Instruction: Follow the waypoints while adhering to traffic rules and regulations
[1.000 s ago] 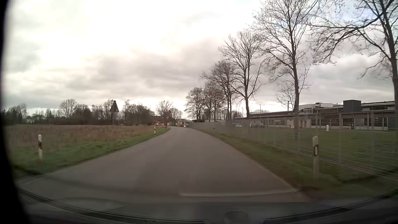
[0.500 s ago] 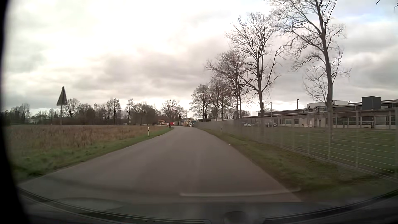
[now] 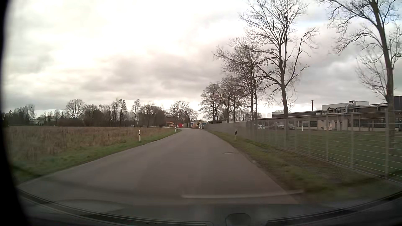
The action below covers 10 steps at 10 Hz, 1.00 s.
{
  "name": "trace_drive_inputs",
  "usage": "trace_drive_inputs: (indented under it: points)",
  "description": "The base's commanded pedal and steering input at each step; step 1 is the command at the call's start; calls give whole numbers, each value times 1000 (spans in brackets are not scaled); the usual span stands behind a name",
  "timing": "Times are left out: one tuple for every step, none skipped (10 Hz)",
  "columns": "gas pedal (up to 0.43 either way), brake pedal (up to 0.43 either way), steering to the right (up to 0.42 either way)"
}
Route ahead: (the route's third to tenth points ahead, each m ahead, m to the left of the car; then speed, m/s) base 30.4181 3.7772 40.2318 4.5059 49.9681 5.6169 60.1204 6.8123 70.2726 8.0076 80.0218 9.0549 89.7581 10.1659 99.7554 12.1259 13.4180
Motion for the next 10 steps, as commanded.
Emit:
trace_drive_inputs:
  points:
    - [157,0,-20]
    - [157,0,-20]
    - [157,0,-19]
    - [157,0,-18]
    - [157,0,-17]
    - [157,0,-15]
    - [157,0,-15]
    - [157,0,-15]
    - [157,0,-15]
    - [157,0,-14]
